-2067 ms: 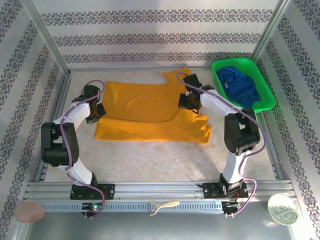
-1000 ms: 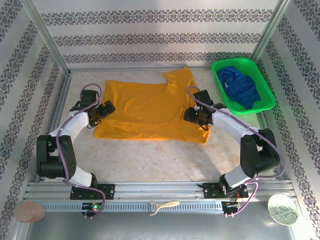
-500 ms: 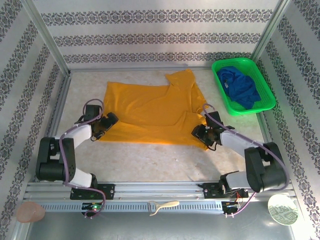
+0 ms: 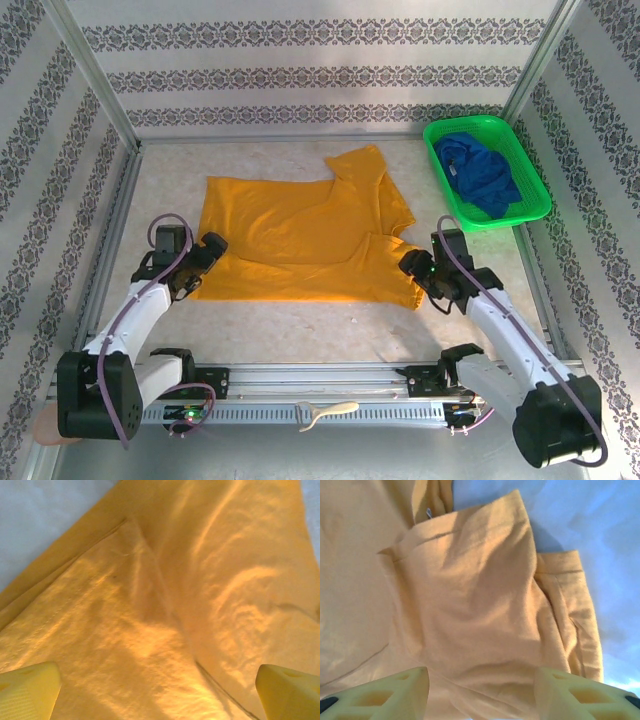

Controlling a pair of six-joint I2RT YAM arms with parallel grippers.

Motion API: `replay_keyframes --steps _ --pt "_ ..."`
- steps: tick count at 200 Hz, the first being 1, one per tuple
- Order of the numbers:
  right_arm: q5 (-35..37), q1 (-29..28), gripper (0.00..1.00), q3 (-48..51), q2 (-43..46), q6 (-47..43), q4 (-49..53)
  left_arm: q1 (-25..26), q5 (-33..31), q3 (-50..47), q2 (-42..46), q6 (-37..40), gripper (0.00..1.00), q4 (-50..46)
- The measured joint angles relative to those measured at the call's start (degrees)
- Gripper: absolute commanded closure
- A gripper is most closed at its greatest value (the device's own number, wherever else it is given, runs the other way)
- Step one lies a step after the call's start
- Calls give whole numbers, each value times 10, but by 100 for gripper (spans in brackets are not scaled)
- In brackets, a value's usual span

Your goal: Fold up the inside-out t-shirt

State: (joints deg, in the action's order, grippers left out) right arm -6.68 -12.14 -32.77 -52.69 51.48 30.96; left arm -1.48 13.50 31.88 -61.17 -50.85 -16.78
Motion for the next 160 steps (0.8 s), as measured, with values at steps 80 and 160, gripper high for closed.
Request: replay_keyframes --steps 80,160 --pt "11 -47 81 72 -11 22 22 4 43 -3 -91 -3 0 43" --pt "12 -50 79 128 142 118 45 4 12 -66 -41 -22 1 70"
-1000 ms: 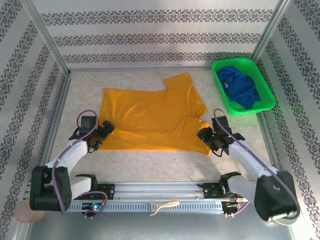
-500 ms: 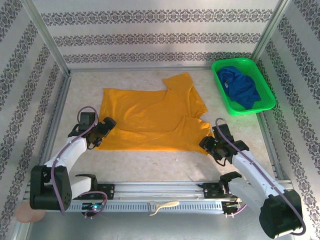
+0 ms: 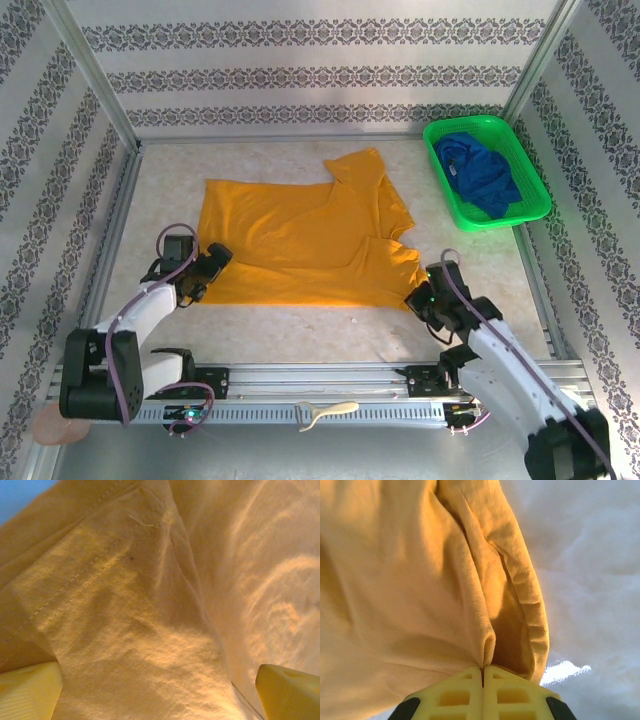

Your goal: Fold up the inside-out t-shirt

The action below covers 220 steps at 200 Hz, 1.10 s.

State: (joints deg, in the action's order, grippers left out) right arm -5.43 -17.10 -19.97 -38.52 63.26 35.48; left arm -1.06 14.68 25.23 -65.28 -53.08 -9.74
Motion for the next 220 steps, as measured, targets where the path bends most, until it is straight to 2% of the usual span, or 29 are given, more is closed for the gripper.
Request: replay_keyframes --steps 6,19,32,42,59,84,102,122,152,190,209,220 --pt "0 0 63 5 25 13 12 0 -6 -3 13 0 0 -12" --pt "5 0 47 7 73 30 42 0 -19 -2 42 1 0 -39" --pt "21 2 40 -9 93 31 70 0 -29 12 65 3 0 -69" --pt "34 13 38 -35 85 23 83 0 -33 31 72 9 0 -85" --pt "42 66 38 -94 26 -10 78 0 -31 72 62 23 0 -96" --pt "28 152 40 -160 -134 -83 13 0 -6 125 2 45 0 -92" --pt "-5 180 42 -180 -255 -127 -38 2 12 132 -46 53 0 -83" --pt "-40 185 43 -182 -344 -153 -76 6 27 125 -78 56 0 -79" --pt "-67 185 43 -159 -369 -157 -119 7 42 118 -92 56 0 -72" --pt "-66 185 45 -133 -369 -155 -147 7 45 117 -92 56 0 -57" --pt "-62 185 53 -124 -367 -151 -157 7 46 113 -98 56 0 -43" --pt "-60 185 66 -119 -364 -144 -161 7 46 107 -103 55 0 -37"
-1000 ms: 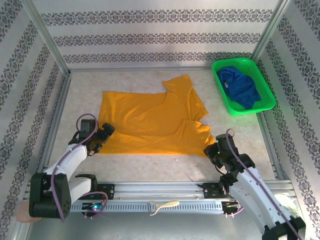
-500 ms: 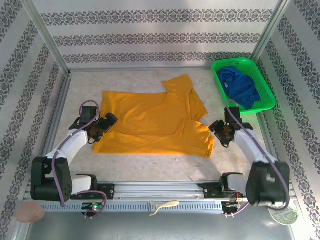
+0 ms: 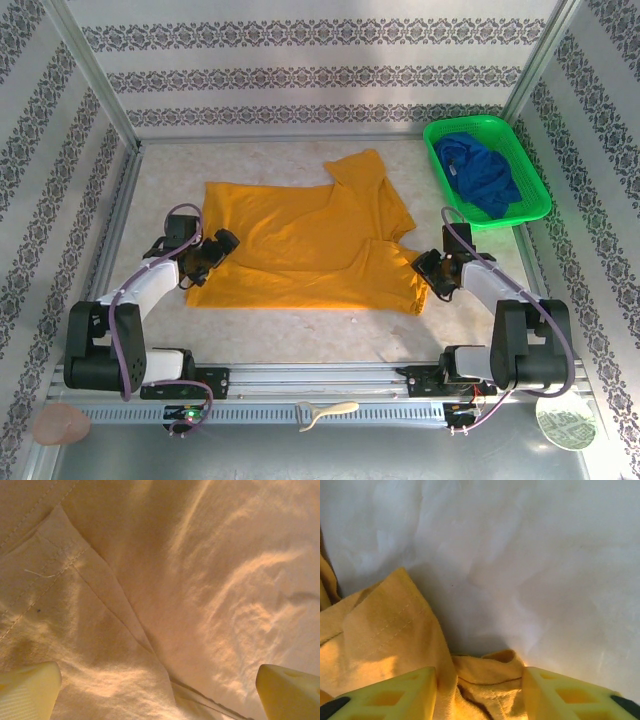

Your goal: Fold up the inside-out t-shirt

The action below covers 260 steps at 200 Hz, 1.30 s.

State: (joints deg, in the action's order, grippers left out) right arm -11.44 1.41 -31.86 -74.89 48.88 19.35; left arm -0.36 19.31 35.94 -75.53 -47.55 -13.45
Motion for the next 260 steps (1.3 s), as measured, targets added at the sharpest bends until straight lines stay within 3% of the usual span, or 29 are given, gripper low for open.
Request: replay_keyframes --steps 23,53,103,137,151,166,179,202,241,260 --pt "5 0 100 15 9 9 -5 0 0 -15 -12 0 0 11" --pt "8 9 100 39 62 24 8 0 1 -20 -16 0 0 25" --pt "20 15 100 89 251 76 75 0 2 -23 -16 0 0 34" --pt "20 15 100 125 318 125 129 0 2 -23 -17 0 0 35" --pt "20 15 67 136 339 144 158 0 2 -22 -17 0 0 34" --pt "25 15 57 134 356 153 180 0 2 -14 -17 0 0 25" --pt "30 15 55 117 360 151 197 0 1 3 -14 5 0 5" --pt "26 15 51 39 311 120 188 0 -5 63 -2 23 0 -33" --pt "-48 11 52 -146 74 16 99 1 19 249 -94 79 1 -66" --pt "-74 -2 52 -212 -26 -28 67 7 28 268 -143 90 0 -64"
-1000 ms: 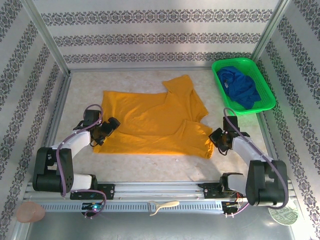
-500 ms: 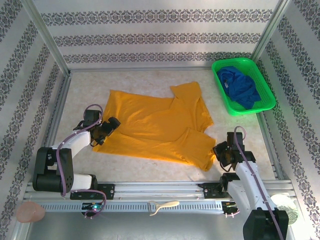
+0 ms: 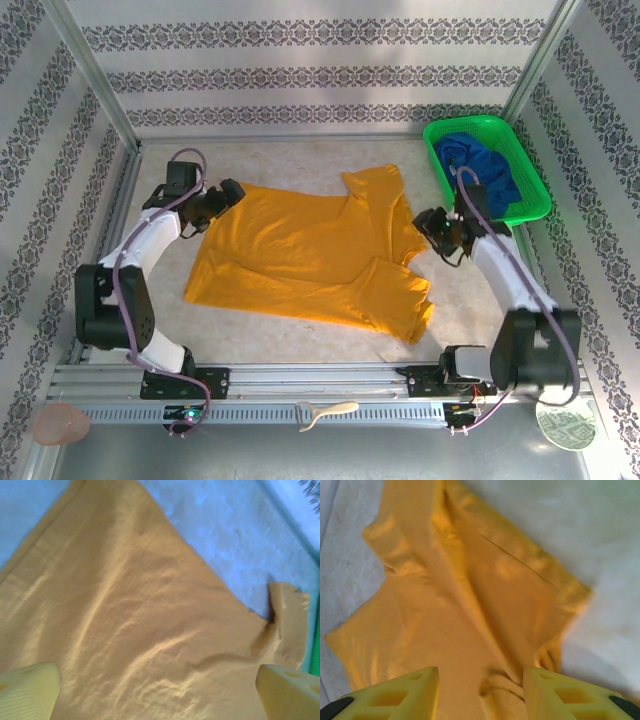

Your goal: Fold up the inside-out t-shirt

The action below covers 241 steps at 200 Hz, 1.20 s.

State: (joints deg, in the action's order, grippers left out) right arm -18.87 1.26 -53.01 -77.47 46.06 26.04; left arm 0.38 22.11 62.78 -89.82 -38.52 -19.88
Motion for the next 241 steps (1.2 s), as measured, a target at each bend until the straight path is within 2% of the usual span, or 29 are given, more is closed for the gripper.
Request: replay_keyframes --steps 31,60,115,143,161,182,215,241 --pt "-32 -21 53 -69 -114 -51 -20 12 4 -68 -23 -1 0 2" --pt "-46 -42 53 -94 -174 -79 -26 14 -1 -147 -17 -9 0 27" --pt "-45 -56 51 -110 -190 -107 -21 14 -33 -238 68 -43 0 85" --pt "-39 -56 51 -143 -192 -118 -8 14 -63 -265 133 -59 0 54" --pt "-28 -57 51 -199 -213 -125 9 14 -84 -216 137 -52 1 5" --pt "0 -63 50 -304 -268 -143 36 1 -90 -90 86 -22 1 -29" --pt "58 -78 49 -509 -391 -186 101 -40 -79 135 -85 39 1 -70" --pt "91 -83 48 -690 -514 -220 164 -58 -72 255 -213 82 1 -124"
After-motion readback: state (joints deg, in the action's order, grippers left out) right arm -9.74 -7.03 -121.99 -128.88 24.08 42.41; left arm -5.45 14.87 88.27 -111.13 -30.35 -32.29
